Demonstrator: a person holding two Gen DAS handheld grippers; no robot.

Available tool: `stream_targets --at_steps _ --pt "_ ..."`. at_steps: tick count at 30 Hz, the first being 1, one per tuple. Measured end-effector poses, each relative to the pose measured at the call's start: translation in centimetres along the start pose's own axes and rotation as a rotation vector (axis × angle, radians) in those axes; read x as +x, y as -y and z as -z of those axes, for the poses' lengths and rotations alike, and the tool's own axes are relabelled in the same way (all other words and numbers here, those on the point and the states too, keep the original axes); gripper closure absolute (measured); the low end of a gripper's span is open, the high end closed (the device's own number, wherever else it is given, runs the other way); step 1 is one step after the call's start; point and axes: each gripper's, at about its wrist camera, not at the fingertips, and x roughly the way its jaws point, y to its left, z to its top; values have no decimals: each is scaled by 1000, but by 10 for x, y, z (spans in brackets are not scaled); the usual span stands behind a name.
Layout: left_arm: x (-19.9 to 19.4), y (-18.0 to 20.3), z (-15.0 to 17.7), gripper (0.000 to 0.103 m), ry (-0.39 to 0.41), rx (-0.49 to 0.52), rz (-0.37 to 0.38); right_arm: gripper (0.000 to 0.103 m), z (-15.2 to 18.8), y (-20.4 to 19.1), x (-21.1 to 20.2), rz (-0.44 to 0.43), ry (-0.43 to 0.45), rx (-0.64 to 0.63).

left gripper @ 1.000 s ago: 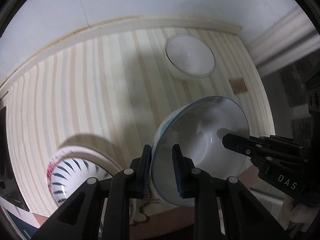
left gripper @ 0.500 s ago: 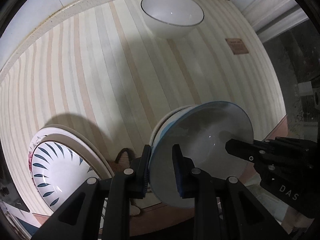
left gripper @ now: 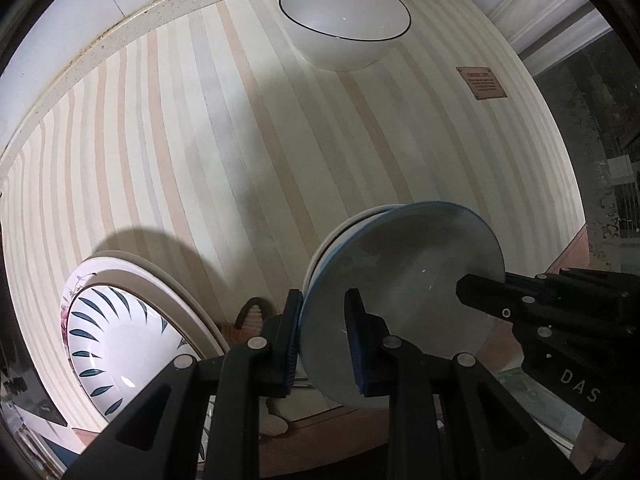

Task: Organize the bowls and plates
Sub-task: 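Nest the blue-rimmed bowl into the bowl held by the right gripper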

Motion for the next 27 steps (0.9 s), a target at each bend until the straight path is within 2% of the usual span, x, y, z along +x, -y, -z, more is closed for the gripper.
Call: stream_targets --at_steps 7,16,20,23,25,27 --pt "0 1 2 84 -1 3 -7 89 -4 -7 -5 47 -2 -23" --pt "-3 -3 2 84 -10 -4 9 89 -4 -7 -9 42 -6 -27" --pt "-23 -8 2 83 11 -8 24 89 -5 -3 -11 15 -15 -18" --pt "-52 -14 -14 81 73 -17 36 89 -10 1 -22 -20 -5 -6" --pt "-65 -21 -30 73 114 -31 45 88 -17 6 -34 -68 17 9" --pt "-73 -31 -55 73 148 -56 47 84 -31 10 -46 -107 46 29"
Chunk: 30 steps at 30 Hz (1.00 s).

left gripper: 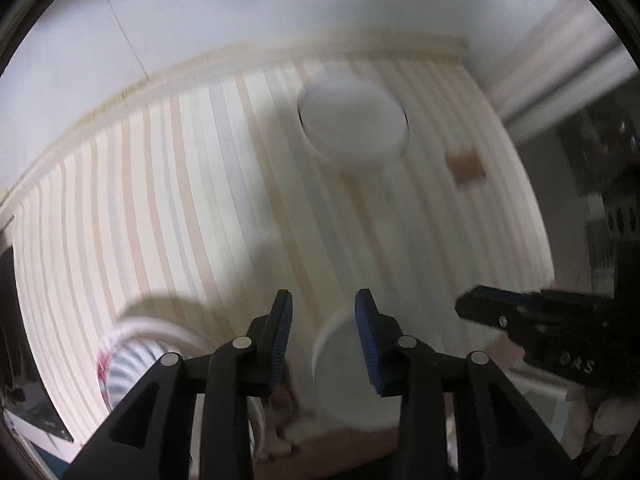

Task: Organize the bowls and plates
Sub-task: 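Nest the blue-rimmed bowl into the bowl held by the right gripper, then grasp the black-rimmed white bowl rim with the left gripper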

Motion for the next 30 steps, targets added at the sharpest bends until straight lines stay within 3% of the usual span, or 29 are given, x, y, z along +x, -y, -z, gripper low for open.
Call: stream_targets --at_steps 2,4,11,17,22,24,28,30 --pt "4 -9 -25 73 6 -24 8 63 -19 2 -11 -6 41 2" --pt "16 -18 -53 73 1 -61 26 57 -45 7 -19 -6 87 20" --pt "66 -33 -116 73 -61 -108 59 57 -122 22 -12 -24 160 79" --pt "115 -27 -132 73 -158 -111 70 57 -168 27 26 1 122 97" --pt "134 -22 -133 77 -173 -92 66 57 -181 36 55 29 72 104" --pt "136 -20 -131 83 -161 -89 70 58 -185 38 60 35 72 109" --pt "139 -17 -132 88 -153 -82 62 90 -185 38 61 60 80 89" --pt "138 -19 -132 89 -154 -83 63 90 -185 36 59 74 84 76"
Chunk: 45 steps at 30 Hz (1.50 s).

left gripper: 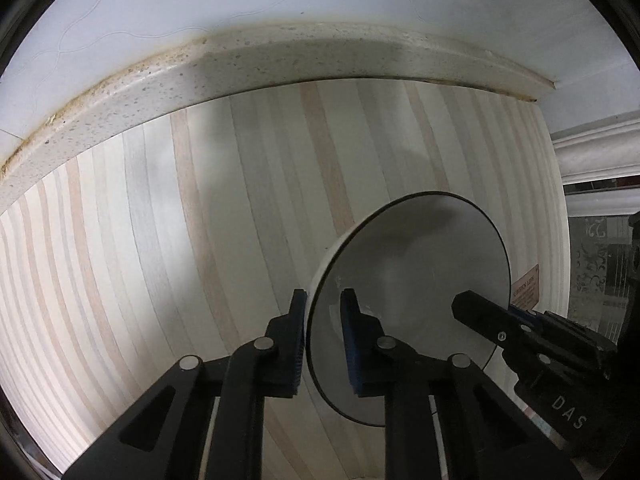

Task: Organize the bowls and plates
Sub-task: 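Grasp the black-rimmed white bowl rim with the left gripper, then nest the black-rimmed bowl into the bowls held by the right gripper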

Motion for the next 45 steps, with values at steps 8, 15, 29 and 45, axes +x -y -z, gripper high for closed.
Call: stream_targets --at_steps 8,15,29,45 --pt "-5 5 3 89 11 12 -16 91 7 1 -4 7 1 -4" --pt "-31 18 13 89 60 32 -27 91 16 -3 -17 -5 15 -24" --pt "-111 31 90 89 156 77 -22 91 78 -32 -98 -38 93 -101" --pt "-101 28 195 89 67 111 -30 91 215 -29 -116 -63 26 -114"
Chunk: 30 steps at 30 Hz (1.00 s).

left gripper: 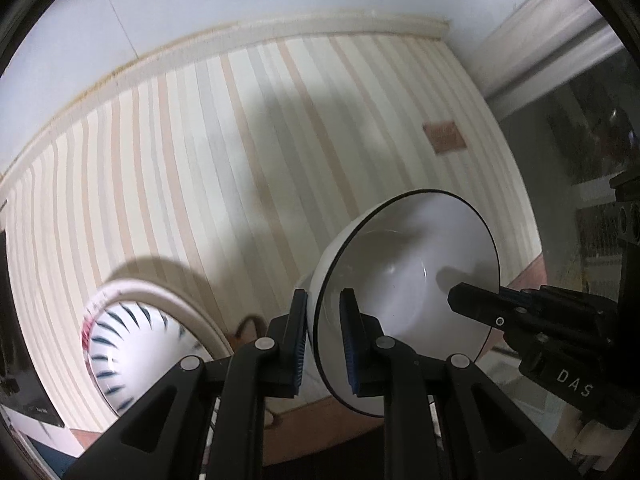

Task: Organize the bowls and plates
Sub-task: 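Nest the black-rimmed bowl into the bowls held by the right gripper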

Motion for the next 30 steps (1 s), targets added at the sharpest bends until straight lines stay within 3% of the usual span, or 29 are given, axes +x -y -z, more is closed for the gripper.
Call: stream_targets --at_steps 5,14,30 --pt "16 2 16 89 -40 -2 -14 91 21 12 18 -2 -44 33" --pt "40 6 21 89 -72 27 -78 91 28 20 42 12 -85 40" --pt "50 4 18 88 -91 23 -57 88 15 16 51 52 -112 21"
